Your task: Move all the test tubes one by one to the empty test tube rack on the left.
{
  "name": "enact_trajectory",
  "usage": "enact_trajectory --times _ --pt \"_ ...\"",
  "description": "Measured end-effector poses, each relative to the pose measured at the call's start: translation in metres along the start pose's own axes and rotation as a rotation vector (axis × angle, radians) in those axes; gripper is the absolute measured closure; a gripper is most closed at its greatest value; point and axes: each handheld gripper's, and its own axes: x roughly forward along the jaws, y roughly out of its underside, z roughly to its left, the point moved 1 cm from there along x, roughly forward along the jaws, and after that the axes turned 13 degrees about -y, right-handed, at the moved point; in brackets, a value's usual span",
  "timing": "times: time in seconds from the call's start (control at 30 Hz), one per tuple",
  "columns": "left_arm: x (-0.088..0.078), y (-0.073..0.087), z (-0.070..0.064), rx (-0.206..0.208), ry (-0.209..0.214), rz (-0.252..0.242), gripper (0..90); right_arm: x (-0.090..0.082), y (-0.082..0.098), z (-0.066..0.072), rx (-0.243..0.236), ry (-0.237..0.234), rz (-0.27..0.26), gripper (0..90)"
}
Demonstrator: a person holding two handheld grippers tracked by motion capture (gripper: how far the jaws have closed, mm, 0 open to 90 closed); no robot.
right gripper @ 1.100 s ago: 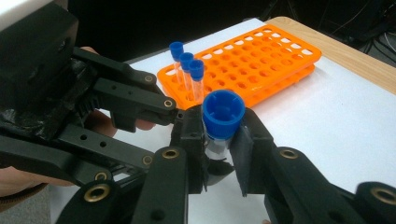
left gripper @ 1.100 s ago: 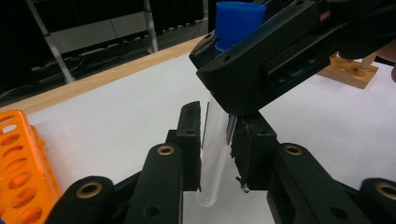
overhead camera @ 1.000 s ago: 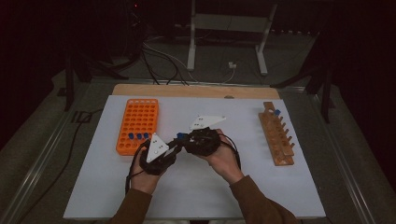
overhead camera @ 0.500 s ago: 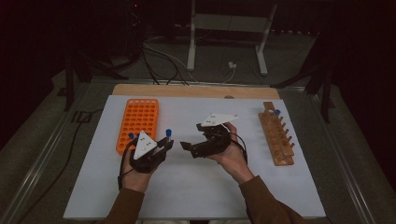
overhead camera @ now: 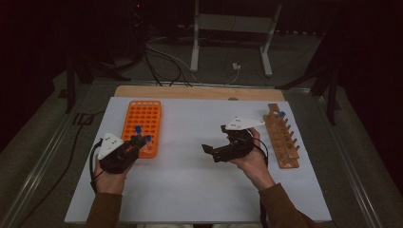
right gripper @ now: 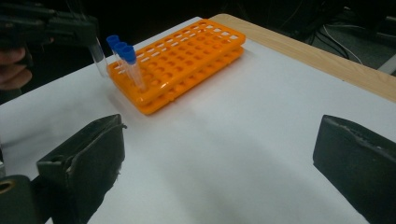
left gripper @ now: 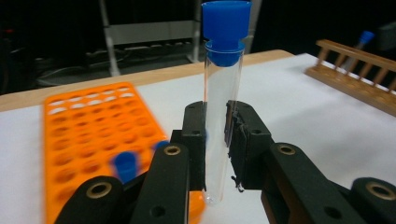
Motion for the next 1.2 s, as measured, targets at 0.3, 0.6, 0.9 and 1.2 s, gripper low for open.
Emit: enact_trajectory --times 0.3,0.6,0.9,1.2 --pt "-0.005 0.01 0.022 -0.032 -0.064 0.008 78.0 -0.012 0.005 -0.002 -0.001 0.022 0.001 1.3" --pt "0.006 0.018 0.036 -0.028 -0.14 0.034 78.0 -0.018 0.009 -0.005 0.006 0.029 -0.008 1.4" --pt "0.028 0.025 0.036 0.008 -0.179 0.072 78.0 -0.017 0.011 -0.005 0.006 0.019 -0.01 1.4" --pt "0.041 0.039 0.034 0.023 -0.189 0.12 78.0 -0.017 0.012 -0.005 0.006 0.012 -0.009 1.4"
